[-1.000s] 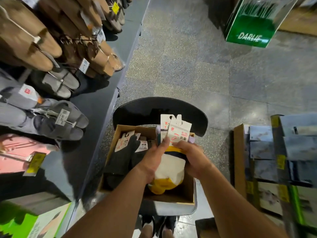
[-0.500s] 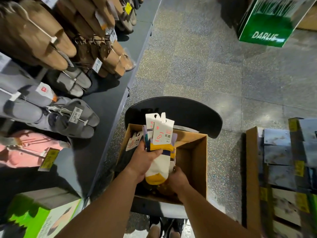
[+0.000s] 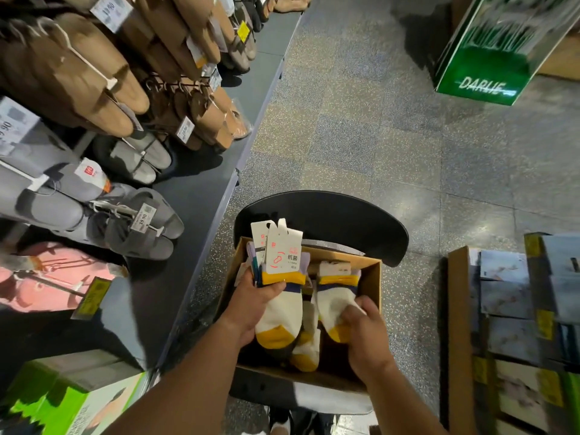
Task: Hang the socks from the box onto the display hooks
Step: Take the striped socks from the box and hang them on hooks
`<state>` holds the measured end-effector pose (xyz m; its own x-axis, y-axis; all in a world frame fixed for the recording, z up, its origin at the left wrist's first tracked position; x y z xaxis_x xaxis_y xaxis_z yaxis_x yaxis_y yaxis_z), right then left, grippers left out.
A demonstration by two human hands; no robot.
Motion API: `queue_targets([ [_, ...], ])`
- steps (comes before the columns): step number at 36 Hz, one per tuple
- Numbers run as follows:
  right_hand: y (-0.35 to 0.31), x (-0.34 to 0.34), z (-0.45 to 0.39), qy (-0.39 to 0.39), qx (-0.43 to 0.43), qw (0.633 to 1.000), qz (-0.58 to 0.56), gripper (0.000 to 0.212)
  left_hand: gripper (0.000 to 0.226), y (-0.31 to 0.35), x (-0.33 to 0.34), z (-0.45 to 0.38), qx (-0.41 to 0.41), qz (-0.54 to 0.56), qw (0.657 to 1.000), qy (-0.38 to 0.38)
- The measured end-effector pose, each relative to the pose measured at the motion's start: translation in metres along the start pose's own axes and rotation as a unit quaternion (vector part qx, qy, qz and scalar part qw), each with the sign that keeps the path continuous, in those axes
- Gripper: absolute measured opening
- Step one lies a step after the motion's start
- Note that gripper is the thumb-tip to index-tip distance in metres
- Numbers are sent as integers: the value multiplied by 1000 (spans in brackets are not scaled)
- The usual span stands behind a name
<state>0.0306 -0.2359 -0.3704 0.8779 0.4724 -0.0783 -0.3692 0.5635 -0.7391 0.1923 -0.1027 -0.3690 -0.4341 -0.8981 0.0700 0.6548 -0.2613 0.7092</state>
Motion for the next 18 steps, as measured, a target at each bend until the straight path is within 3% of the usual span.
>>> queue_targets([
  [5,-45,-1,47,-72,-41,988,-129,31,48,14,3,12,12,25,1000,-15],
  [9,-54,22,77,-131,-47,990,-9,30,44,27,18,28,-10,123,990,-64],
  [13,-68,33,96,-153,-51,982,102,10,53,52,23,54,-28,225,969,-99],
  [15,-76,35,101,-161,-60,975,142,10,59,62,21,65,0,186,977,-106],
  [18,-94,35,113,-154,-110,966,174,37,57,72,16,79,75,89,990,-75],
])
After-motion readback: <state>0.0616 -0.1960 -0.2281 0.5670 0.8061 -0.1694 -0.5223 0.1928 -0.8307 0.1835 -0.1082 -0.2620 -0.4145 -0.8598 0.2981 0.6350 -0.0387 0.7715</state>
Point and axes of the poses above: each hand's wrist, its own z-axis away from the middle knuckle, its own x-axis out of the palm, y = z × x, the point moved 1 cm from there along -z, towards the middle knuckle, and after that the axes turned 4 degrees about y, right-handed, at the moved point
